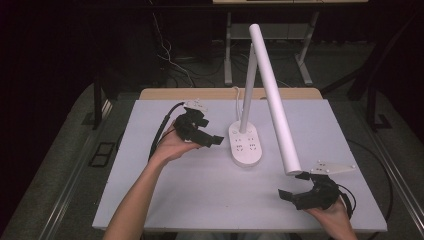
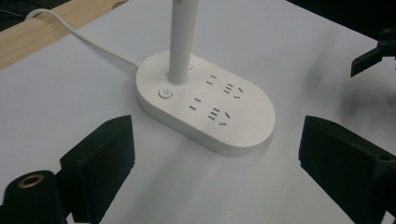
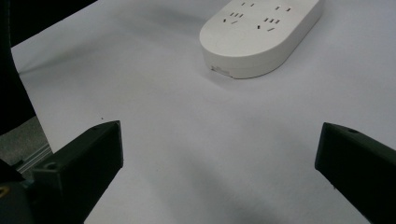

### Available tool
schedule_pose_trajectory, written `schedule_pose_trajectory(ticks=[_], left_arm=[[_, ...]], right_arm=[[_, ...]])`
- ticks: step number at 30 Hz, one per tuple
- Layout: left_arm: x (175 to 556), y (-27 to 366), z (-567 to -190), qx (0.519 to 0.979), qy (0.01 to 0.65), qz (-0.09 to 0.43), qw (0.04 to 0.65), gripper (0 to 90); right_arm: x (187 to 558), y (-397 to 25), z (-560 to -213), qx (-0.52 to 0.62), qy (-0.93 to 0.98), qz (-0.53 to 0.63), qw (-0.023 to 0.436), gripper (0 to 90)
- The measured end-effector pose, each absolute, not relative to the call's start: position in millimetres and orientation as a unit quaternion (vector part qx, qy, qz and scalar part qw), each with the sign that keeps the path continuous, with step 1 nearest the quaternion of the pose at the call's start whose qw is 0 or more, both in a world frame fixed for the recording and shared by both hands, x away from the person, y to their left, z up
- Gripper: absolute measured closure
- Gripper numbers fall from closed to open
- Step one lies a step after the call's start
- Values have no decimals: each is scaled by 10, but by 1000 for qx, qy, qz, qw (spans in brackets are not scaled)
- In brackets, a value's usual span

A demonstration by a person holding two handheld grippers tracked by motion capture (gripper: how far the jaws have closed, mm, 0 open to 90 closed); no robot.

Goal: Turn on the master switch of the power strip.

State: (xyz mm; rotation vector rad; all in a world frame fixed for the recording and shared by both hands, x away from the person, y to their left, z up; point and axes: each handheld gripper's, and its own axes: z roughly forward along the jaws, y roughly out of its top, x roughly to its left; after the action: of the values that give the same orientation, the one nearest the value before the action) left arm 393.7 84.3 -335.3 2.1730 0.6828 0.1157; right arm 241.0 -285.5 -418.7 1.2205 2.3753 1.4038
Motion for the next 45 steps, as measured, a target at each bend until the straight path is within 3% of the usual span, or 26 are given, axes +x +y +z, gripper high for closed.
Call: schedule_pose_trajectory(ticks=[16, 45], left_arm=[[4175, 694, -3337, 869, 277, 37, 407, 222], [4500, 439, -3726, 854, 294, 32, 429, 664]], right_arm=[[2414, -2861, -4198, 402, 786, 464, 64, 6], [2416, -2867, -4206, 399, 789, 462, 63, 6]])
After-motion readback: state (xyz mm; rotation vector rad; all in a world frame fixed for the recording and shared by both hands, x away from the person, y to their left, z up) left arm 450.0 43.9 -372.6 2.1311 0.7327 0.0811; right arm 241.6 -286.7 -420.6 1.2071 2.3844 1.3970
